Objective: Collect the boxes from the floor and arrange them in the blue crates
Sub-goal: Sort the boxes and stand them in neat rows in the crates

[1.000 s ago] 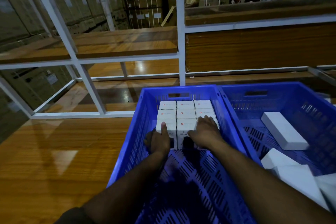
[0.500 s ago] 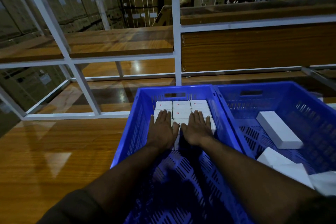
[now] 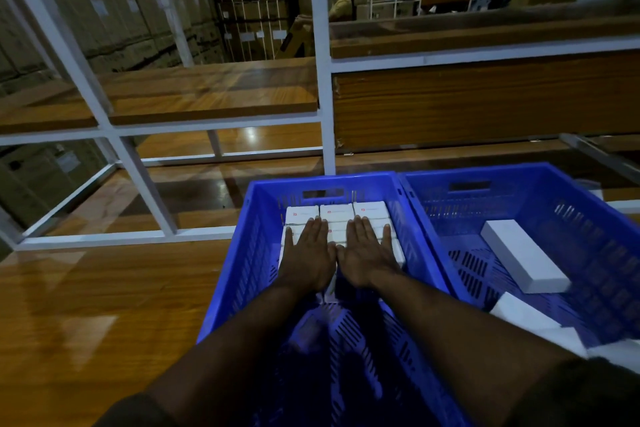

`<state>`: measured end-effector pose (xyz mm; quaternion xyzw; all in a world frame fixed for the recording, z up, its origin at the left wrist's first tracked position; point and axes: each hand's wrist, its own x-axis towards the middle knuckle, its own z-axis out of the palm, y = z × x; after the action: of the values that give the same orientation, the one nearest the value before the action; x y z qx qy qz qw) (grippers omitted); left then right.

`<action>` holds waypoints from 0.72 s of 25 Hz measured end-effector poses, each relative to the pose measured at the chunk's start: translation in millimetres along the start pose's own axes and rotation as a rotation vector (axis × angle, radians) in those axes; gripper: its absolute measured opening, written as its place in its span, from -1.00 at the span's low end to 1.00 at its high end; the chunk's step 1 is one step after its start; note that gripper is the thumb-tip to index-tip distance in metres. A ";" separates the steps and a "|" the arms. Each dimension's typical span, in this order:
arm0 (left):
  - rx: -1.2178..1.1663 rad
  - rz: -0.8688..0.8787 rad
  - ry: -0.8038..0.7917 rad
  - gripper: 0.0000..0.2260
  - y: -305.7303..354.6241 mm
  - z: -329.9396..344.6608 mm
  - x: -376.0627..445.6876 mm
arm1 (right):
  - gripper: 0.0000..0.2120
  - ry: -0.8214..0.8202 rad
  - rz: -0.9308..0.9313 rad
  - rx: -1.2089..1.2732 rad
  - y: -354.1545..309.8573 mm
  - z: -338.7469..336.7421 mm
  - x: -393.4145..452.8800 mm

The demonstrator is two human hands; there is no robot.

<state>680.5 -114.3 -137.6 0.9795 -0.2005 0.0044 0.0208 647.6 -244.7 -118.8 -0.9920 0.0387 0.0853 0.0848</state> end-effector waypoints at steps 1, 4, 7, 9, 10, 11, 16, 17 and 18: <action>0.014 0.004 -0.003 -0.39 -1.7 1.6 1.7 | -0.35 0.010 0.001 0.004 0.0 0.2 0.7; 0.032 0.004 0.005 -0.31 -0.6 -0.1 3.3 | -0.35 0.016 0.003 0.014 1.4 -0.3 2.3; 0.027 0.004 -0.005 -0.47 1.5 -1.8 3.3 | -0.35 0.021 -0.007 0.008 1.8 1.7 4.0; 0.013 -0.004 -0.008 -0.48 2.4 -4.6 5.2 | -0.34 0.003 -0.013 0.009 4.0 -3.0 8.4; 0.007 -0.006 -0.013 -0.48 2.9 -6.2 5.6 | -0.34 -0.016 -0.018 0.023 5.6 -6.6 9.9; -0.007 -0.005 -0.020 -0.48 3.1 -7.0 5.9 | -0.34 -0.033 -0.025 0.055 7.0 -10.2 10.5; -0.051 0.009 -0.095 -0.47 0.5 -14.9 10.7 | -0.32 0.062 -0.037 0.332 8.4 -19.5 -7.9; -0.068 0.002 -0.121 -0.46 0.4 -19.3 11.8 | -0.32 0.098 -0.051 0.353 8.5 -21.2 -12.4; -0.090 -0.003 -0.133 -0.44 1.3 -22.0 12.4 | -0.32 0.128 -0.069 0.357 8.9 -23.5 -18.8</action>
<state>691.4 -119.5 -115.4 0.9759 -0.2001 -0.0699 0.0516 632.2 -256.3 -94.2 -0.9653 0.0244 0.0111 0.2598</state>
